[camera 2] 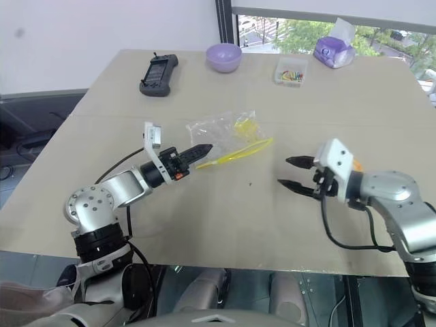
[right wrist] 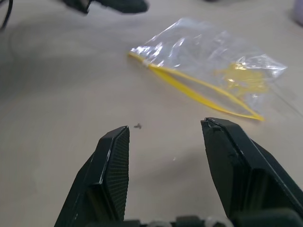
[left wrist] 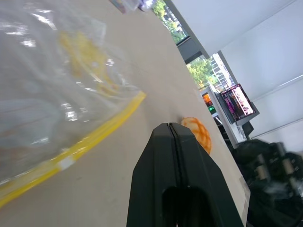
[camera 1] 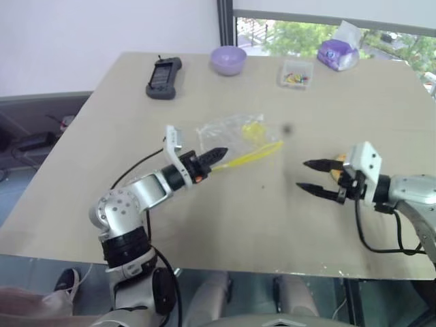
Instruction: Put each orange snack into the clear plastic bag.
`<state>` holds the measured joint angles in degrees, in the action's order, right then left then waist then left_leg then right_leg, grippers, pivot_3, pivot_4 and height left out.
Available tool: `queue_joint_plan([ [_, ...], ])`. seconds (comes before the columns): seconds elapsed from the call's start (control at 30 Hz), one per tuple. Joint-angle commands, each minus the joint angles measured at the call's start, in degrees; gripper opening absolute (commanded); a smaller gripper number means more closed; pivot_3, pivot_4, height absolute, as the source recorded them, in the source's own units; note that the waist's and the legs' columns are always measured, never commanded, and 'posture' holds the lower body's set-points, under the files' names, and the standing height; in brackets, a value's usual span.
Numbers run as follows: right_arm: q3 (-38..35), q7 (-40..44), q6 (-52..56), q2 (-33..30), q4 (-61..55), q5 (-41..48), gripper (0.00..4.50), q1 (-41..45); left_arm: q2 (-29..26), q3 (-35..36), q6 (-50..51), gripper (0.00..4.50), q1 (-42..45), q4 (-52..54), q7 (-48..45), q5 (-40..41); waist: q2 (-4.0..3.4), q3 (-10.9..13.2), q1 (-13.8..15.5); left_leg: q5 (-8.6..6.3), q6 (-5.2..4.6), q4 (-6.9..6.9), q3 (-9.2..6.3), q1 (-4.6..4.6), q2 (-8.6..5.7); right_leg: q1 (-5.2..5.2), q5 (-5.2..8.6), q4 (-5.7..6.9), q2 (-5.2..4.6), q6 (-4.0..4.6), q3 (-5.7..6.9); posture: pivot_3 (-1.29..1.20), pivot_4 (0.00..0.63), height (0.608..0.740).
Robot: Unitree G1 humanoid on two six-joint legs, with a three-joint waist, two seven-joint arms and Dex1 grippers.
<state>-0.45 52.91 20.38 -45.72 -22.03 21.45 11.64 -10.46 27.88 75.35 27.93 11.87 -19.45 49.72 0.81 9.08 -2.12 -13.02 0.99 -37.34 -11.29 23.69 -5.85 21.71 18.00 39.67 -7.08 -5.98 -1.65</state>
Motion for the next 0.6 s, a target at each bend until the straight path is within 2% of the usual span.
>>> queue_joint_plan([
  [0.03,-2.2,-0.4,-2.9,0.2,0.5,-0.6,2.62,1.2,-4.8,1.2,-3.5,0.03,-0.5,-0.7,2.2,-2.3,0.01,0.0,0.0,0.0,0.0,0.01,0.0,-0.01,0.0,0.01,0.0,-0.01,0.0,0.0,-0.01,0.0,0.15,0.74],
  [0.1,-2.9,-0.2,-3.9,0.3,1.4,-0.9,2.62,1.2,-7.1,1.5,-6.8,0.03,-0.3,-2.5,1.3,-3.3,0.01,0.0,0.1,0.0,0.0,0.01,-0.02,-0.01,0.0,0.01,0.0,0.01,0.01,0.0,0.0,0.0,0.15,0.74],
  [0.2,-4.6,0.3,-4.3,-0.1,2.1,0.3,2.62,1.9,-10.2,0.6,-9.8,0.73,-0.3,-5.4,1.3,-5.5,0.01,0.0,0.3,0.0,0.0,0.02,-0.03,-0.02,0.0,0.01,0.0,0.0,0.01,0.01,0.0,0.0,0.15,0.74],
  [0.33,-8.0,2.0,-0.7,-0.9,0.3,5.8,2.62,1.8,-13.4,-4.6,-12.6,2.25,-1.7,-9.0,0.6,-10.1,0.01,0.0,0.7,0.0,0.0,0.03,-0.05,-0.01,-0.01,0.01,0.0,-0.02,0.0,0.01,0.0,0.0,0.15,0.74],
  [0.4,-9.2,3.1,1.2,-2.4,-0.4,7.6,2.62,1.2,-13.3,-6.0,-14.0,2.25,-1.8,-10.8,0.2,-11.1,0.0,0.0,1.0,0.0,0.0,0.03,-0.06,0.0,-0.01,0.01,0.0,-0.04,0.0,0.01,0.0,0.0,0.15,0.74],
  [0.6,-10.0,3.3,3.5,-4.3,-0.2,8.6,2.62,1.4,-9.2,-4.1,-14.4,2.25,0.9,-15.6,-0.2,-7.4,0.01,0.0,1.3,0.0,-0.01,0.04,-0.07,0.0,-0.01,0.01,0.0,-0.04,0.0,0.01,0.02,0.0,0.15,0.74],
])
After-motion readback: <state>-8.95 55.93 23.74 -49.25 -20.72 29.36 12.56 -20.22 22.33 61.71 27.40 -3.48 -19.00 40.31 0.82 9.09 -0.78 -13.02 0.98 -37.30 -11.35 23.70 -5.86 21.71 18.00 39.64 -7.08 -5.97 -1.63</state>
